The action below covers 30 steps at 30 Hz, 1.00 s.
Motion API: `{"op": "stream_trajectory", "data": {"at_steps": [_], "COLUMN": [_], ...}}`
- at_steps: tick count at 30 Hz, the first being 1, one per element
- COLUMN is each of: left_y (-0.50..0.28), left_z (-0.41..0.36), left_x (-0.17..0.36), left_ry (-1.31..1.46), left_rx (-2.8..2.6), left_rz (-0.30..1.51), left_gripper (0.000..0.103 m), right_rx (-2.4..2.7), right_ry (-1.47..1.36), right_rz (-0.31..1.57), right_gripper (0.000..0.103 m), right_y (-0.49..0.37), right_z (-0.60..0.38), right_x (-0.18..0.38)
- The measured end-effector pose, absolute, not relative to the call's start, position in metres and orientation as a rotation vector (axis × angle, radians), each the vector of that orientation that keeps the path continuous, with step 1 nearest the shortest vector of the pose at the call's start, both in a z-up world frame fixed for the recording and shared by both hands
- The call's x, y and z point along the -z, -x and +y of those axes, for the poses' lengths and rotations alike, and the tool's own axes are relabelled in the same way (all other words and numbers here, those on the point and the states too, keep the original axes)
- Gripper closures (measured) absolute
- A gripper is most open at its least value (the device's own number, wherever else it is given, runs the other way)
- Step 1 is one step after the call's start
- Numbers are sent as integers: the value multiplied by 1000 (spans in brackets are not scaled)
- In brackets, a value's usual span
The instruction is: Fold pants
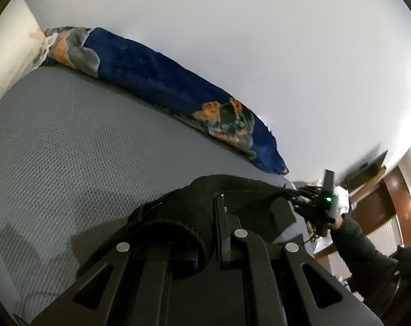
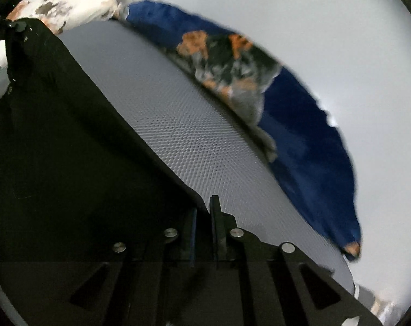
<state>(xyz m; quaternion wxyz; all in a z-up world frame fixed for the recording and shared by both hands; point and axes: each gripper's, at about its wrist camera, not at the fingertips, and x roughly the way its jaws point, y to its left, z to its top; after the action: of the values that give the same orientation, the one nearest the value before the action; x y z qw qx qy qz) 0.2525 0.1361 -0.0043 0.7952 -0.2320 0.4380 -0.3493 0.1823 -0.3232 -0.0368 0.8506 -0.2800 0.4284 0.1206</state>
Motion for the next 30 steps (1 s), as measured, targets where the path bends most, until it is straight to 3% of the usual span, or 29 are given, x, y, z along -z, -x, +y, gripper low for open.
{"op": "stream_trajectory", "data": {"at_steps": [6,15,24,30], "left_y": [-207,-128,-93,-88], "left_z": [147,168,168,166], "left_x": [4,39,92,87], "left_ry": [464,373,254,188], "left_rx": [806,850,784,726], "left_rz": [951,1054,1235,1271], "left_gripper": [94,92,85,78], "right_rx": [-168,-155,-187,-181], "right_ry": [517,376,311,300], "right_rz": [871,970,1127,1145], "right_gripper": [97,98,98,98], "right_y": [-98,-12,11,7], "right_z": [-307,-288,-282,-280], "right_x": [22,64,126,138]}}
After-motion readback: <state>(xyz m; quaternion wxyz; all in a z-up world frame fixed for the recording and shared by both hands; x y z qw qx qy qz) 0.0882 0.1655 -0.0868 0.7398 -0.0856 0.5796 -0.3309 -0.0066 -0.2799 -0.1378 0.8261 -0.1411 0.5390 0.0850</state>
